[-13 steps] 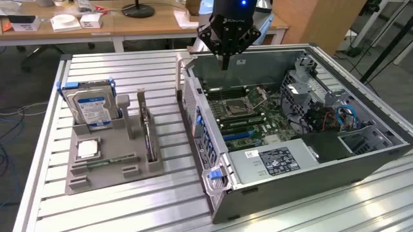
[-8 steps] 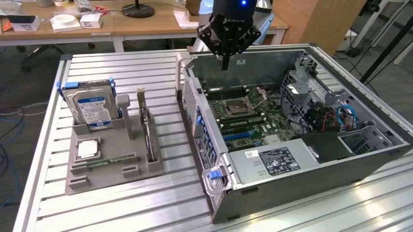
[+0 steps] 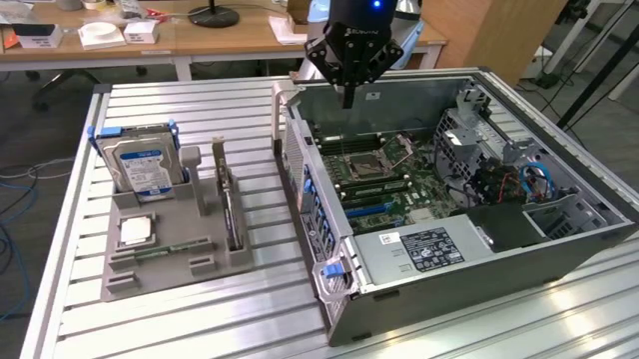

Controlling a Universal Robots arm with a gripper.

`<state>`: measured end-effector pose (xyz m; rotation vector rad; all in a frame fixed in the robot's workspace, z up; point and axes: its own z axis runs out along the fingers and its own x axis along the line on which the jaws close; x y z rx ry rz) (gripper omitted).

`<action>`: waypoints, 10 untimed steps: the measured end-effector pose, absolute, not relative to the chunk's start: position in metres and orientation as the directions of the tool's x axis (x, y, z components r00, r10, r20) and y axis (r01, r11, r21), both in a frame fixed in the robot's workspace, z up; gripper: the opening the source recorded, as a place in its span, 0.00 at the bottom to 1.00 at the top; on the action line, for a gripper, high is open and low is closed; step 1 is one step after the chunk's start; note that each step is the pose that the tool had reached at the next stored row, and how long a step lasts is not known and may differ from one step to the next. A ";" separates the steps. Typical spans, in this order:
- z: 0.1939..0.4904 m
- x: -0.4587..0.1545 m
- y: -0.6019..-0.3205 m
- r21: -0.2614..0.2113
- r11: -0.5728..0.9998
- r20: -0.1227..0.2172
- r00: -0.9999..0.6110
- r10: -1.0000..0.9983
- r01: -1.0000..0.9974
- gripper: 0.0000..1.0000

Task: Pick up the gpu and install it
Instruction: 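Reach for the gpu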

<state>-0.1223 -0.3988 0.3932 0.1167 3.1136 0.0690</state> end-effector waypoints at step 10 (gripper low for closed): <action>0.393 -0.143 -0.399 0.045 0.996 -0.028 -0.997 0.076 0.075 0.11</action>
